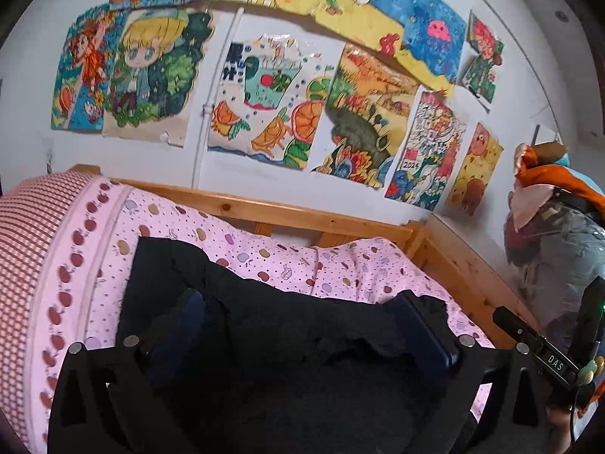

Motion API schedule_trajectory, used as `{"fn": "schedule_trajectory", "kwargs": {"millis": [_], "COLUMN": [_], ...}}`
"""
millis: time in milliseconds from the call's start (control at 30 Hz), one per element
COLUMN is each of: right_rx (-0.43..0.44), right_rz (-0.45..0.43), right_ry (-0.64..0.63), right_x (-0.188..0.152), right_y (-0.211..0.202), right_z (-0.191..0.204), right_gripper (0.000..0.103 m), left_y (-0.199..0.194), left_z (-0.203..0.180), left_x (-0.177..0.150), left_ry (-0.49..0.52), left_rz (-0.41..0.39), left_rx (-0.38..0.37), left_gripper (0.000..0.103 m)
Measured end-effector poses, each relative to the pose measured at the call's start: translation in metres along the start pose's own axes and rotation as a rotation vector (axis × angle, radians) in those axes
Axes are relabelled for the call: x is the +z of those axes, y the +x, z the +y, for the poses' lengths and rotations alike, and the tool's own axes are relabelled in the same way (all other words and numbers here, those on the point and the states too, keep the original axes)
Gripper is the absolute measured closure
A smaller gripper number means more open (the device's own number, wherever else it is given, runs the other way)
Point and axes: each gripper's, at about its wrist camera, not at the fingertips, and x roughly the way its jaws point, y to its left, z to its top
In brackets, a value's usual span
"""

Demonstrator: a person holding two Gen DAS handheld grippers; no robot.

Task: Fold large clothes
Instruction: 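Grasp the black jacket's edge with both tools side by side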

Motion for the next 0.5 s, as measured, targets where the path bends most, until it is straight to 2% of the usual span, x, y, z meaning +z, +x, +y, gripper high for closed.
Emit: {"fn": "schedule_trajectory", "kwargs": {"millis": [500], "right_rx": [0.038], "right_rz": [-0.101], "right_ry": [-0.126], "right_x": [-0.002], "right_y": [-0.101], "right_z": [0.049], "right_gripper": [0.009], "left_y": [-0.099], "left_z": [-0.012], "left_x": [-0.008], "left_ry": [0.104], "left_rz": [-0.078], "left_rx": [0.024], "left_gripper": [0.0]}}
